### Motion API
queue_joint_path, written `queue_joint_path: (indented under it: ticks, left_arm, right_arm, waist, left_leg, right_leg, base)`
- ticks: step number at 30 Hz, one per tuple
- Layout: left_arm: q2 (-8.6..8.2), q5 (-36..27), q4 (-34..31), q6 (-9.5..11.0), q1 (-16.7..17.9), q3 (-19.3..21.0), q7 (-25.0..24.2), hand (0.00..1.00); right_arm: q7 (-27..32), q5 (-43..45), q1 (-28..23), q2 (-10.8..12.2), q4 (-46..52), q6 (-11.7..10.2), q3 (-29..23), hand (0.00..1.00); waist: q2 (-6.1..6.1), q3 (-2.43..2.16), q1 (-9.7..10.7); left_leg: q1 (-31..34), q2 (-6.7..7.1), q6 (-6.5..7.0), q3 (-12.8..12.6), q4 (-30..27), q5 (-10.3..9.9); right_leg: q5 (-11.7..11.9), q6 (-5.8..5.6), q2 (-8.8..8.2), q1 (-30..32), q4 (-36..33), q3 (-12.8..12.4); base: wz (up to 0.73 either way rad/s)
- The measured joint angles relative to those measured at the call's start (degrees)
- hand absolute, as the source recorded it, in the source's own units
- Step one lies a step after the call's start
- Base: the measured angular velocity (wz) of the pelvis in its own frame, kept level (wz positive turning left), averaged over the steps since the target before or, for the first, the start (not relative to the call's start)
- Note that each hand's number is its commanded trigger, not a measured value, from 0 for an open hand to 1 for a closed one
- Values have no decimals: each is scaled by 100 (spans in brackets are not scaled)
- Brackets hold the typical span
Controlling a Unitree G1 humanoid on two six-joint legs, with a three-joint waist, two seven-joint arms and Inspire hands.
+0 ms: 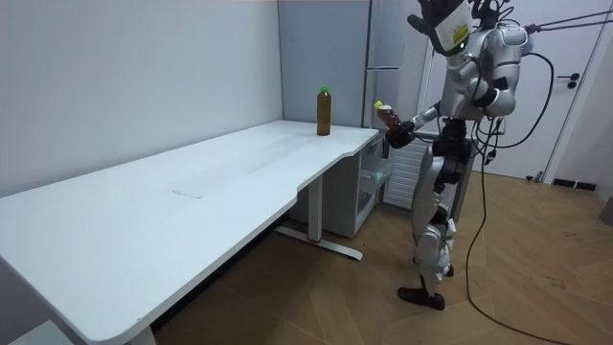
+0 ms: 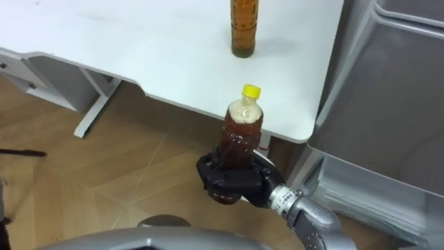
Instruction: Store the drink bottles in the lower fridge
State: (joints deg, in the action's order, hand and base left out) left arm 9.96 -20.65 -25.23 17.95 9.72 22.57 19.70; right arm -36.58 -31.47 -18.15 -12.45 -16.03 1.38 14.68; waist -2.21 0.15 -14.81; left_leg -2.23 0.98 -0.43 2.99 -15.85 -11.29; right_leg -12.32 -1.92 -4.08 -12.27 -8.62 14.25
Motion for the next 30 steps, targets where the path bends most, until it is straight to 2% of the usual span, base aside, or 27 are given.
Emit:
queue_joint_path:
  ticks: [4,7,8,11,12,13,15,18,20,21,25,28,30]
  left_arm:
    - [-2,-6,899,-119,268,-15,494,0]
    - [-20,-294,1465,-176,507,-45,830,0]
    - [-35,-390,1733,-195,587,-76,954,0]
    - [-59,-425,2432,-334,688,-338,1194,0]
    - [-59,-463,2719,-428,773,-464,1236,0]
    - [-58,-476,2883,-459,813,-526,1243,0]
    - [-55,-713,3677,-577,835,-762,1235,0]
    - [-44,-1334,4404,-727,918,-1194,1226,0]
    - [-46,-1490,4663,-847,986,-1399,1216,0]
    - [-47,-1528,4763,-928,1033,-1465,1210,0]
    - [-24,-1522,5318,-943,1054,-1621,1115,0]
    - [8,-1526,5964,-1110,1055,-1778,797,0]
    - [32,-1384,6502,-1238,1037,-2028,455,0]
  right_arm:
    - [201,2,7,18,-1,2,55,100]
    - [305,-22,9,30,14,31,114,100]
    - [324,-24,9,44,33,93,126,100]
    - [400,-24,14,51,38,158,168,100]
    - [430,-19,20,56,50,239,177,100]
    - [471,-18,20,55,61,259,207,100]
    - [598,-21,39,80,63,358,276,100]
    - [724,-34,151,55,62,420,464,100]
    - [758,-152,191,71,62,472,562,100]
    - [774,-231,211,71,62,506,605,100]
    - [773,-256,329,15,59,628,614,100]
    - [789,-594,352,-27,59,631,609,100]
    - [806,-678,371,-105,58,632,610,100]
  waist:
    - [8,20,-18]
    - [91,11,-34]
    - [108,22,-36]
    - [174,20,-156]
    - [190,10,-176]
    - [194,8,-192]
    - [203,4,-245]
    - [227,8,-253]
    - [284,12,-250]
    - [323,17,-250]
    - [366,29,-144]
    - [348,39,-95]
    - [341,41,-86]
  left_leg:
    - [-87,11,0,-2,52,19]
    - [-81,-4,-3,-53,68,16]
    - [-81,-4,-4,-58,68,13]
    - [-85,-19,-8,-82,87,3]
    - [-97,-17,-7,-83,125,4]
    - [-110,-18,-7,-89,139,4]
    - [-145,-26,-8,-109,144,5]
    - [-133,-28,-8,-132,142,4]
    - [-121,-28,-8,-130,143,3]
    - [-114,-28,-9,-129,143,3]
    - [-81,-28,-5,-134,124,1]
    - [-37,-36,-1,-163,118,-13]
    - [-25,-38,6,-180,112,-27]
  right_leg:
    - [-3,-5,-11,-71,21,21]
    - [-2,-4,-12,-57,43,4]
    - [0,-1,-11,-58,57,4]
    - [5,6,-3,-49,60,-16]
    - [5,6,-4,-54,64,-20]
    - [5,6,-4,-55,64,-30]
    - [5,6,-1,-61,64,-63]
    - [5,6,-3,-38,55,-79]
    - [5,6,-3,-35,66,-72]
    - [4,6,-2,-28,67,-74]
    - [5,6,-5,17,32,-76]
    - [5,6,-4,70,-5,-111]
    - [5,5,-5,91,-17,-139]
  base:
    - [0]
    - [-7]
    - [-4]
    - [-4]
    - [-4]
    - [-6]
    - [-7]
    - [-2]
    - [0]
    - [0]
    - [-1]
    - [-6]
    - [-4]
